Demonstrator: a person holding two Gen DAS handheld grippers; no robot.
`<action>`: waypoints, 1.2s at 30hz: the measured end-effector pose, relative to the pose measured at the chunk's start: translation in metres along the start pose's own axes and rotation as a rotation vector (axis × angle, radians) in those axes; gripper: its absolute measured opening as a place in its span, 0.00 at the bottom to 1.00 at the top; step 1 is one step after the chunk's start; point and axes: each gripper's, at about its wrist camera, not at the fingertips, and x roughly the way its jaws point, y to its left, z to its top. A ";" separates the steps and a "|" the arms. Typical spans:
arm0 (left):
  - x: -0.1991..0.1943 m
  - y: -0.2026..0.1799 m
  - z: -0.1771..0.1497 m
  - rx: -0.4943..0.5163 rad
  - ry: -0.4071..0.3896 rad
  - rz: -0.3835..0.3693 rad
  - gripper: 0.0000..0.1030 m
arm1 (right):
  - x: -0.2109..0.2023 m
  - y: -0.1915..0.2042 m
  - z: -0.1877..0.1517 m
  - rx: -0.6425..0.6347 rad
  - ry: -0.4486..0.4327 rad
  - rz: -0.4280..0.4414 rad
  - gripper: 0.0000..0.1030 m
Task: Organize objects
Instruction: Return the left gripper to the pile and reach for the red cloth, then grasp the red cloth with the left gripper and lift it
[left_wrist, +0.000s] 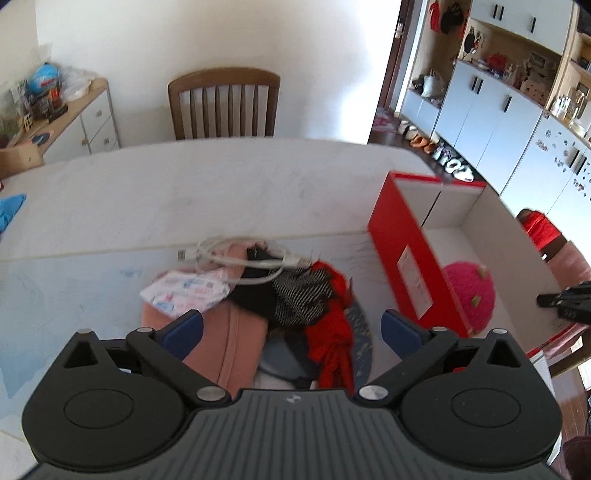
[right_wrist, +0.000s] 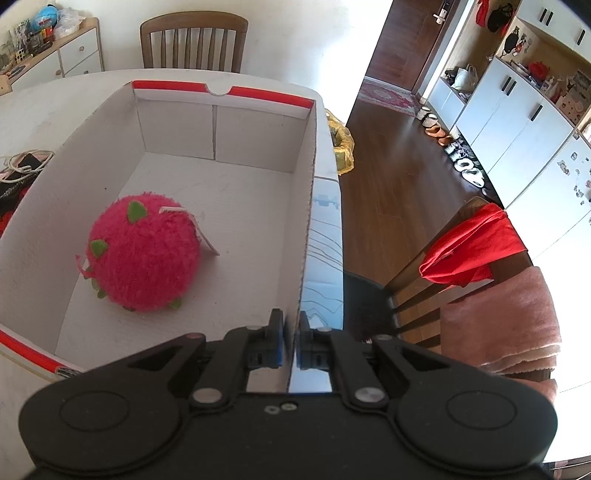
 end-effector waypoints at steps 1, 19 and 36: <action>0.001 -0.002 -0.005 0.008 0.004 -0.006 1.00 | 0.000 0.001 0.000 -0.001 0.001 -0.001 0.06; 0.088 -0.039 -0.039 0.064 0.127 -0.001 1.00 | 0.001 0.003 0.000 0.001 0.010 -0.013 0.06; 0.116 -0.050 -0.031 0.042 0.159 0.056 0.40 | 0.001 0.004 0.000 0.001 0.011 -0.013 0.06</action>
